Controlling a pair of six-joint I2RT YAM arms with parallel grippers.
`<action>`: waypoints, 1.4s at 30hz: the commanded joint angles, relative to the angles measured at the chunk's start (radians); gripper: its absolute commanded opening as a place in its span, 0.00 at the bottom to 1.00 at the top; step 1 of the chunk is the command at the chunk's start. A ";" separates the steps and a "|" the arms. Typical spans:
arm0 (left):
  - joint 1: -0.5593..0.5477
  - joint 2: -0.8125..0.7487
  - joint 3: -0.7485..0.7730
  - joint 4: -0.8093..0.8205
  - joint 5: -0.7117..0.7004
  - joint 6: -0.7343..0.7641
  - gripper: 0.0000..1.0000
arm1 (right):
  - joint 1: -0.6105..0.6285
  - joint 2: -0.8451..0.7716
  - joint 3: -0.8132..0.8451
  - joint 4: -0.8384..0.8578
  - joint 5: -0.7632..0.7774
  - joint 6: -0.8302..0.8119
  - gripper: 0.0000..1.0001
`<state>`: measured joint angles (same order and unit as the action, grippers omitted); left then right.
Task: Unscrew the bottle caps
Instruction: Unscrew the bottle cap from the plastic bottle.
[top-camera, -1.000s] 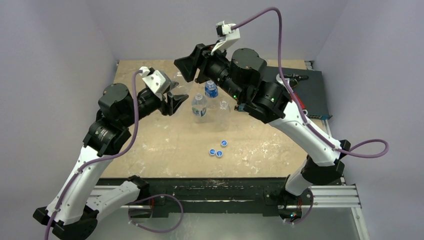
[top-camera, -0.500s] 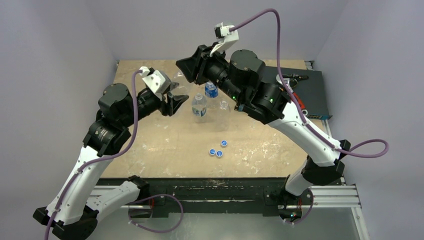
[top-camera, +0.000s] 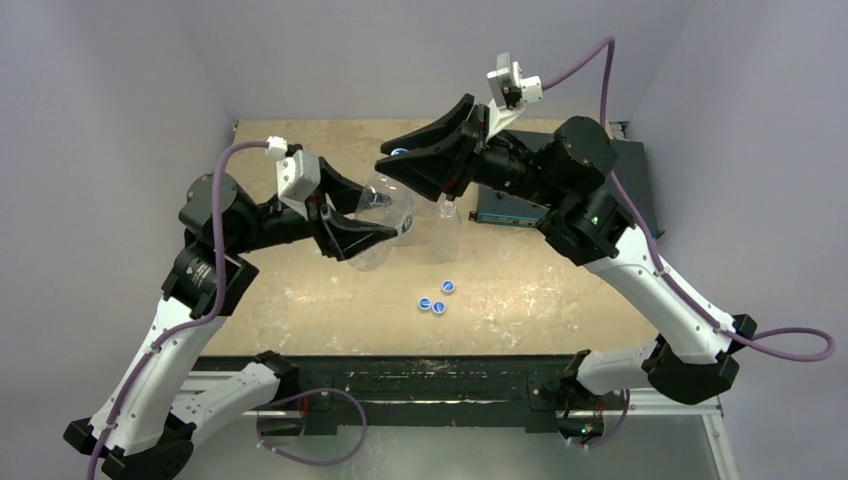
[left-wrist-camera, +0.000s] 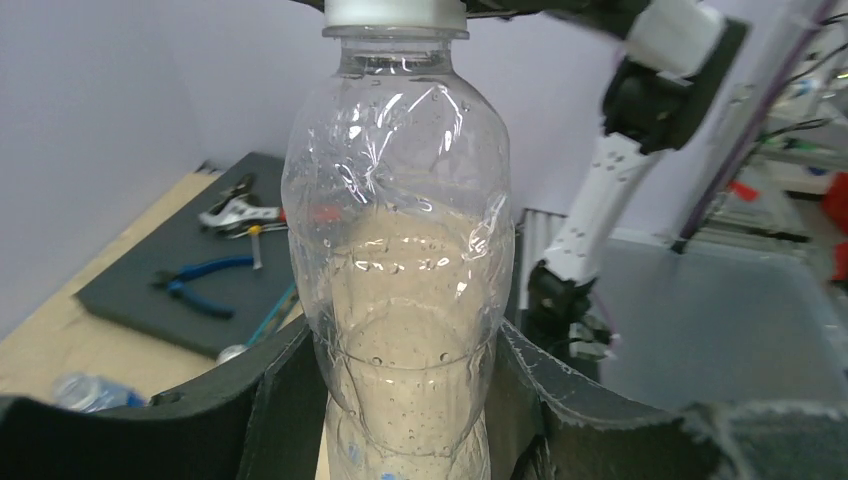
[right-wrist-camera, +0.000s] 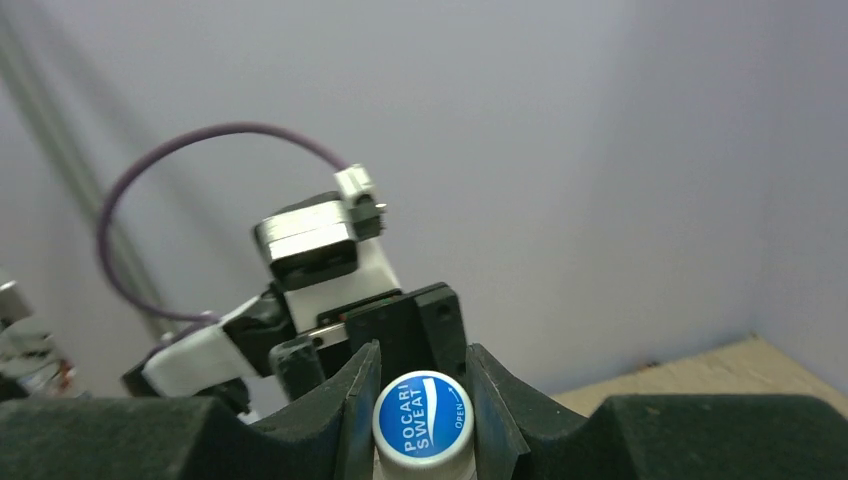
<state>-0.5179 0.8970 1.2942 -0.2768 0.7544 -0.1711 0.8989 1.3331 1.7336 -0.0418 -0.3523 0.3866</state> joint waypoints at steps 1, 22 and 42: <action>0.000 -0.018 0.011 0.228 0.249 -0.215 0.04 | -0.028 -0.023 0.009 0.181 -0.388 0.047 0.00; -0.001 -0.036 0.024 -0.014 -0.094 0.139 0.03 | -0.034 -0.092 0.033 -0.038 0.101 -0.027 0.99; -0.002 -0.021 -0.012 -0.050 -0.462 0.299 0.03 | 0.184 0.187 0.363 -0.272 0.682 -0.073 0.59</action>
<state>-0.5194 0.8772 1.2766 -0.3351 0.3332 0.1127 1.0687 1.5257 2.0365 -0.3294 0.2798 0.3202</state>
